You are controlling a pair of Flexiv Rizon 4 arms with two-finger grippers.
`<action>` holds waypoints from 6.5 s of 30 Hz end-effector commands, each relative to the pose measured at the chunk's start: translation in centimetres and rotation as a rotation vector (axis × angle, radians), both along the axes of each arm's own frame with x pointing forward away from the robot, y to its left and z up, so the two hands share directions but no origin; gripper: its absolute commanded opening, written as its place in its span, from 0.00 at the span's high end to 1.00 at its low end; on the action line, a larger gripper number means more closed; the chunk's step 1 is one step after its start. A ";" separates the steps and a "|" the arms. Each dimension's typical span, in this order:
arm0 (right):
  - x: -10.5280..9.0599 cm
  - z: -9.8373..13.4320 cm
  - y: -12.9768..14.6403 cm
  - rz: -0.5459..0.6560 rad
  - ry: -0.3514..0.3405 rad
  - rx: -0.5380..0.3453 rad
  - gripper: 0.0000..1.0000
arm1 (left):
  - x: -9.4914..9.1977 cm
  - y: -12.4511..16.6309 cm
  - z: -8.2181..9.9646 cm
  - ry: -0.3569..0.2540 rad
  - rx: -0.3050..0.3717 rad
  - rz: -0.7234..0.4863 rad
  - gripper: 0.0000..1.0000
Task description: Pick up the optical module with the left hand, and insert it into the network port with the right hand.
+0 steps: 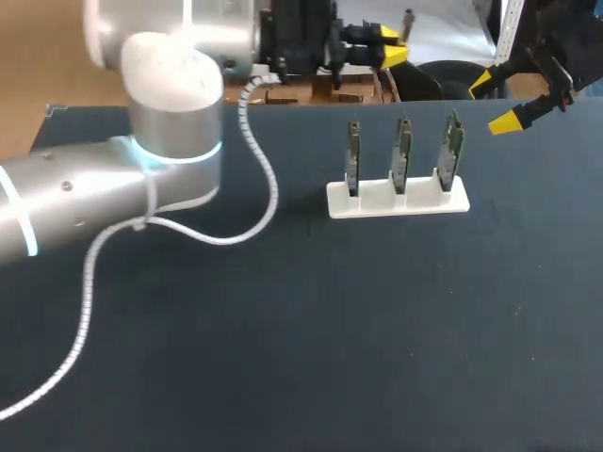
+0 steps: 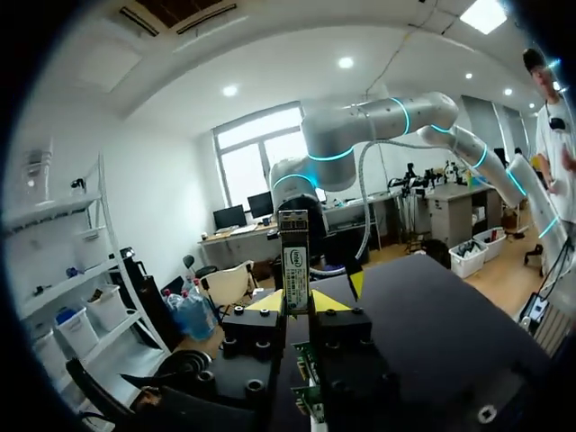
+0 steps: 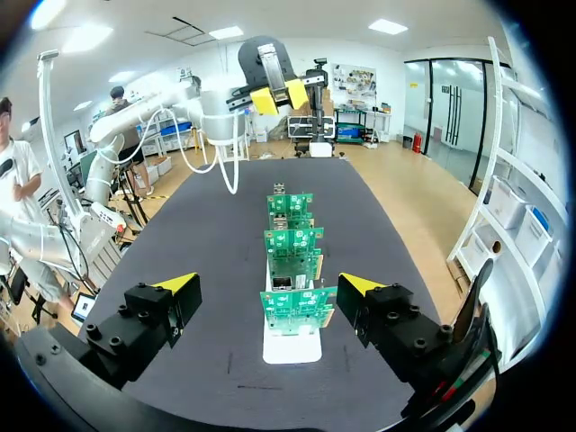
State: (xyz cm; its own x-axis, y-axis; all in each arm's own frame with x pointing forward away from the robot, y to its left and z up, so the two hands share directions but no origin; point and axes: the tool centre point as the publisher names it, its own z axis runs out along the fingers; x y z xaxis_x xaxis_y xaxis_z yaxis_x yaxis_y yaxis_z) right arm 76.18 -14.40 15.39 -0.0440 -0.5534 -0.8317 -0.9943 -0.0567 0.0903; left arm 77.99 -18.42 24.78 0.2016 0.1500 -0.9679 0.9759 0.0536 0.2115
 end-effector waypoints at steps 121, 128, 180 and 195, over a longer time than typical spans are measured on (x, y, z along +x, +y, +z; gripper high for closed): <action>-0.3 0.0 0.0 -0.005 -0.004 -0.001 0.00 | -1.3 -8.8 -8.0 0.337 -0.027 0.050 1.00; -0.3 0.0 0.0 -0.005 -0.004 -0.001 0.00 | -1.3 -8.8 -8.0 0.344 -0.017 0.036 1.00; 1.8 6.0 3.3 -0.007 -0.046 0.042 0.00 | -1.3 -8.8 -8.0 0.344 -0.017 0.036 1.00; 1.5 6.0 3.2 -0.031 -0.018 -0.022 0.00 | -1.3 -8.8 -8.0 0.344 -0.017 0.036 1.00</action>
State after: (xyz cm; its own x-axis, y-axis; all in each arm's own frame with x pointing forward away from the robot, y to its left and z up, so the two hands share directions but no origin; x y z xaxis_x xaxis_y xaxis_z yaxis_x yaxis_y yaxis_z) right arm 78.10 -11.36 21.30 -0.0452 -0.5658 -0.8233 -0.9966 -0.0312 0.0762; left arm 76.55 -27.23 16.73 -0.1410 0.1315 -0.9812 0.9873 0.0915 -0.1296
